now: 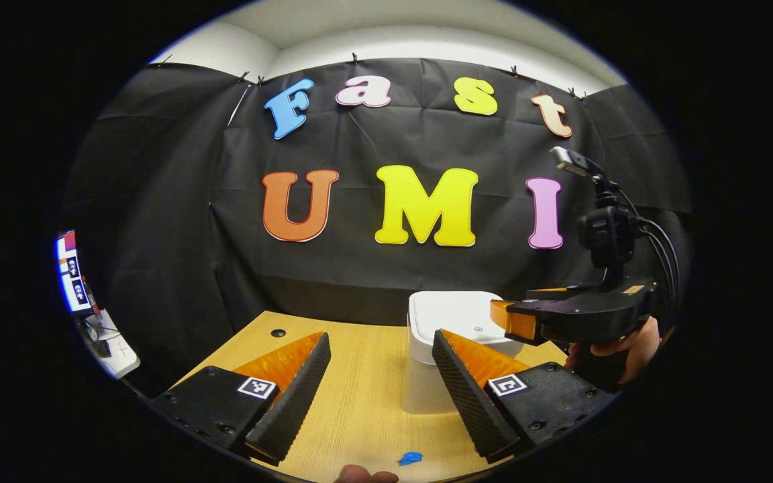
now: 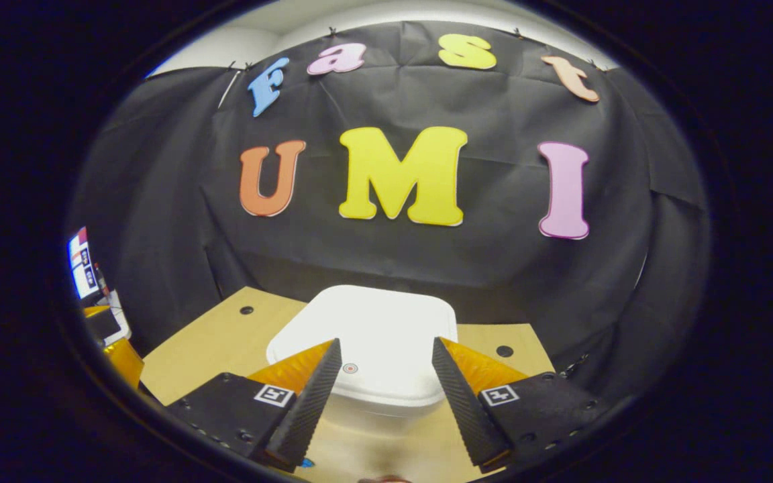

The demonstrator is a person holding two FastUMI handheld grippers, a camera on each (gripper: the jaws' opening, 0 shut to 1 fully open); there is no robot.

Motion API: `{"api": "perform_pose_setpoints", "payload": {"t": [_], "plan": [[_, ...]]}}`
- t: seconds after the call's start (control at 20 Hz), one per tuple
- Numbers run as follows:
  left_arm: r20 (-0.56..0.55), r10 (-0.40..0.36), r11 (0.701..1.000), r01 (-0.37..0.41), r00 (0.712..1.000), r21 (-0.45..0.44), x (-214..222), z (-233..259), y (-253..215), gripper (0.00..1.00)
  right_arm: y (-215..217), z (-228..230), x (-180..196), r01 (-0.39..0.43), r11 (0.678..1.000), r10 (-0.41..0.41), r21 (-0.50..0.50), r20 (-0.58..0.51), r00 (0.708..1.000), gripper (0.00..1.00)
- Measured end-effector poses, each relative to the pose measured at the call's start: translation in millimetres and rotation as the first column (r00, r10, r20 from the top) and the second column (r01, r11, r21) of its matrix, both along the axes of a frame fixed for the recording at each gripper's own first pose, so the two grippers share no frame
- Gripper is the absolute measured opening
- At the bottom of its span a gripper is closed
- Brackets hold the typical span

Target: Press the lid of the desktop garbage bin to open it, pick up the crumpled paper on the desktop and throw it into the bin, then pick up the pop can on the desktop and drop it into the bin, and finally close the garbage bin lid.

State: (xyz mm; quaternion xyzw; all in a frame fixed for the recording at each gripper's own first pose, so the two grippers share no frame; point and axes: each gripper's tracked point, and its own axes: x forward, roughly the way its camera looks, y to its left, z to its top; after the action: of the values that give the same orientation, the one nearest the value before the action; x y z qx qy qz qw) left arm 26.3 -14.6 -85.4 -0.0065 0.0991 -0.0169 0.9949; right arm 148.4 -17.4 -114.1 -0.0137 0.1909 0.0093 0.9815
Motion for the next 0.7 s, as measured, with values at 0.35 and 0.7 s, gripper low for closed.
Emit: {"api": "perform_pose_setpoints", "payload": {"t": [0.35, 0.7], "plan": [[0.006, 0.020, 1.000, -0.020, 1.000, 0.010, -5.7, 1.2, 6.2, 0.98, 7.7, -30.2, 7.7, -0.004, 1.000, 0.005, 0.007, -0.081, 0.997, 0.01], [0.006, 0.032, 1.000, -0.032, 0.999, -0.002, -2.9, -0.3, 5.7, 0.98, 6.6, -51.1, 13.6, 0.022, 0.999, -0.011, 0.048, -0.228, 0.974, 0.02]]}}
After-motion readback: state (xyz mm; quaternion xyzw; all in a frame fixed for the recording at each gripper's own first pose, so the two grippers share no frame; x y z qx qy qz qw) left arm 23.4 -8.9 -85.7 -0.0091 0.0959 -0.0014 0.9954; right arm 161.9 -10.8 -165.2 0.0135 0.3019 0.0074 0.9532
